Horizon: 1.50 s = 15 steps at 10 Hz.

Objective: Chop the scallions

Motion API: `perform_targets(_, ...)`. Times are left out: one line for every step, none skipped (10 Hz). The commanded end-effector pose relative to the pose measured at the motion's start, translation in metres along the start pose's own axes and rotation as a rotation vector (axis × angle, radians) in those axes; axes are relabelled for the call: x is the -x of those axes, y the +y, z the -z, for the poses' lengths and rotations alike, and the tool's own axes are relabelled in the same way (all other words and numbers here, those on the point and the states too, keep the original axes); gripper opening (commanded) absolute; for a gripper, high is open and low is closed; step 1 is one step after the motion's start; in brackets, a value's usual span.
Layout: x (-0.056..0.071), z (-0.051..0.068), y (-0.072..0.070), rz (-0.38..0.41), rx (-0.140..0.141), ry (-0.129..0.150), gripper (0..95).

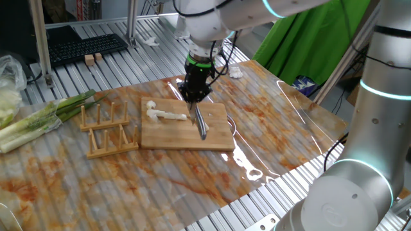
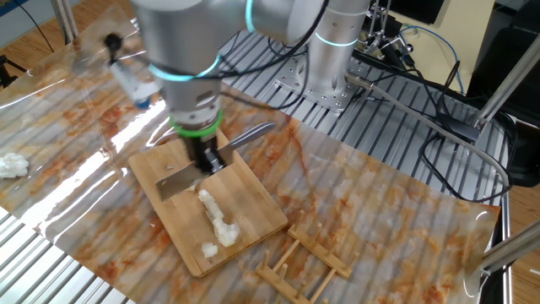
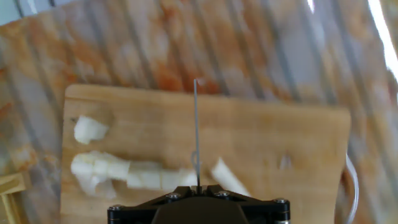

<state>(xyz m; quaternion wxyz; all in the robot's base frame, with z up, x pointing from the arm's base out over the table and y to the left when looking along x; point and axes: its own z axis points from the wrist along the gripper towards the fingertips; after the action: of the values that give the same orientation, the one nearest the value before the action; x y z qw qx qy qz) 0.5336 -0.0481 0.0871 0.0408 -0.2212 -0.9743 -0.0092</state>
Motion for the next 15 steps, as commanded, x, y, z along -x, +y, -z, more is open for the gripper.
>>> perform_targets(-0.012,0.002,0.000,-0.037,0.003,0.018,0.0)
perform_targets(-0.012,0.002,0.000,-0.006,0.002,0.016,0.0)
perform_targets(-0.011,0.001,0.001,0.023,0.007,0.019,0.0)
perform_targets(-0.011,0.001,0.001,0.067,0.012,0.024,0.0)
perform_targets(-0.011,0.001,0.001,0.107,0.033,0.028,0.0)
perform_targets(-0.011,0.001,0.001,0.120,0.040,0.030,0.0)
perform_targets(-0.008,0.002,0.004,0.158,0.046,0.026,0.0)
perform_targets(-0.007,0.005,0.006,0.186,0.048,0.013,0.0)
perform_targets(-0.010,0.014,0.008,0.214,0.048,0.007,0.0)
perform_targets(-0.012,0.018,0.009,0.223,0.044,-0.001,0.0)
perform_targets(-0.014,0.023,0.011,0.236,0.055,-0.029,0.0)
perform_targets(-0.016,0.027,0.011,0.248,0.071,-0.043,0.0)
perform_targets(-0.017,0.030,0.010,0.277,0.110,-0.051,0.0)
perform_targets(-0.018,0.031,0.009,0.300,0.137,-0.077,0.0)
perform_targets(-0.019,0.033,0.008,0.308,0.163,-0.082,0.0)
